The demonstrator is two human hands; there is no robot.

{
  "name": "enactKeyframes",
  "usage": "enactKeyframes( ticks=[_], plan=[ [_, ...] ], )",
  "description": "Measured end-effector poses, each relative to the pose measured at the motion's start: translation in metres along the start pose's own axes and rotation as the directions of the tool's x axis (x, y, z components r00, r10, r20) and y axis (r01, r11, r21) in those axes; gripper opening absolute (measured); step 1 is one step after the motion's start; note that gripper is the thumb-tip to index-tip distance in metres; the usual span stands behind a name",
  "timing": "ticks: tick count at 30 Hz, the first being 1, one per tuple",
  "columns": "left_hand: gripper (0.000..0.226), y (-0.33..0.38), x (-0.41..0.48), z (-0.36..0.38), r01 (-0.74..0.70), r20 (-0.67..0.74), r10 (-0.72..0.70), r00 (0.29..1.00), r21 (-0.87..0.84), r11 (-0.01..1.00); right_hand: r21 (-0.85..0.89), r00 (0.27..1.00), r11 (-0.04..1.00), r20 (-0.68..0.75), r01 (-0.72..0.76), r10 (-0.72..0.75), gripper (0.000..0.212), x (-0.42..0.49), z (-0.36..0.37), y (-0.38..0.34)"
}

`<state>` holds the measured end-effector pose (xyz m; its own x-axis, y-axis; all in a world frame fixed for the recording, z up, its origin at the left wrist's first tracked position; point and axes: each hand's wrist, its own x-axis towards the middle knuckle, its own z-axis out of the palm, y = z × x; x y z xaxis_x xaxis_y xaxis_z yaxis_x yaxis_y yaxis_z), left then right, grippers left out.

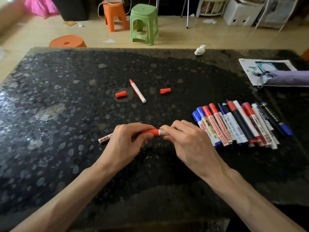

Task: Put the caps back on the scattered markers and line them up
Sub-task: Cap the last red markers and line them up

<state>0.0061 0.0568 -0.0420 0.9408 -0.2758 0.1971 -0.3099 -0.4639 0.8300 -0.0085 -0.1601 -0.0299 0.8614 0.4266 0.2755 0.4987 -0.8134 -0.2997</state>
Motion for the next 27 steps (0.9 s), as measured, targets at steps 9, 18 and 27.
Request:
enactKeyframes(
  ticks=[9, 18, 27],
  plan=[
    [0.021, 0.008, 0.013, 0.004, -0.046, 0.021, 0.045, 0.999, 0.038, 0.998, 0.078, 0.997, 0.995, -0.039, -0.068, 0.072, 0.036, -0.002, -0.001, 0.003],
    [0.038, 0.021, 0.041, 0.031, 0.094, -0.013, -0.097, 0.995, -0.155, 0.983, 0.042, 0.912, 0.937, -0.219, -0.347, 0.347, 0.031, -0.024, -0.03, 0.042],
    [0.027, 0.016, 0.044, 0.048, 0.125, -0.02, -0.126, 0.992, -0.062, 0.99, -0.111, 0.663, 0.666, -0.308, -0.737, 0.682, 0.018, -0.032, -0.056, 0.096]
  ],
)
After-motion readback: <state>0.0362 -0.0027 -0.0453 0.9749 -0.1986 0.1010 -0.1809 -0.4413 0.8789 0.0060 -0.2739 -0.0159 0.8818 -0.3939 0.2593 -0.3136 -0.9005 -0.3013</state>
